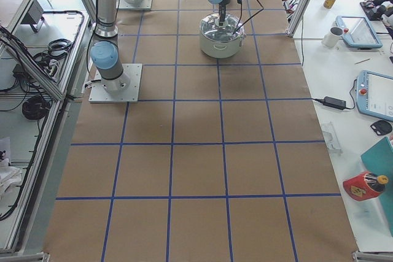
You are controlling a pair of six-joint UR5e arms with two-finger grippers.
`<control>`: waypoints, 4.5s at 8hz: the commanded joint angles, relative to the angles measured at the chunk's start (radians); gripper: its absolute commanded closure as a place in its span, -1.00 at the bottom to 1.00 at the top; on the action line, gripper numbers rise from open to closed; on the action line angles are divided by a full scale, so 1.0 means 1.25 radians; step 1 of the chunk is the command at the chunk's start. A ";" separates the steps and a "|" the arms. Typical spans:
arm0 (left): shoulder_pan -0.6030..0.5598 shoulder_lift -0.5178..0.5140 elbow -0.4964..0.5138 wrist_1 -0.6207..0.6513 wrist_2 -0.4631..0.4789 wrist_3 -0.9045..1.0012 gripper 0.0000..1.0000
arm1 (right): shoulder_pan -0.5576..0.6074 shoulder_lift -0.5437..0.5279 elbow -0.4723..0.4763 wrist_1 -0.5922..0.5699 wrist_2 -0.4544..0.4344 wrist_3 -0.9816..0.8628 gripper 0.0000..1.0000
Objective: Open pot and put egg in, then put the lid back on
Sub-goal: 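Grasp the lid knob with the right gripper while the left gripper grasps the egg, then lift the glass lid off and set it beside the pot with the right gripper, then lift the egg from the bowl and carry it over the pot with the left gripper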
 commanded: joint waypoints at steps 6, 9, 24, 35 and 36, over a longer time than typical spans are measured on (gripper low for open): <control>0.002 -0.027 -0.040 -0.008 -0.002 -0.007 -1.00 | 0.000 0.003 -0.004 -0.021 0.004 0.002 0.62; 0.002 -0.035 -0.034 -0.001 -0.002 -0.007 -1.00 | -0.012 -0.033 -0.009 0.013 -0.003 -0.019 0.77; -0.003 0.014 -0.004 0.019 0.006 -0.063 0.62 | -0.358 -0.168 -0.026 0.120 -0.024 -0.560 0.97; -0.500 0.030 0.247 -0.136 -0.104 -0.608 0.56 | -0.360 -0.164 -0.025 0.112 -0.023 -0.580 0.97; -0.516 -0.001 0.249 -0.111 -0.102 -0.626 0.56 | -0.360 -0.162 -0.025 0.112 -0.022 -0.581 0.97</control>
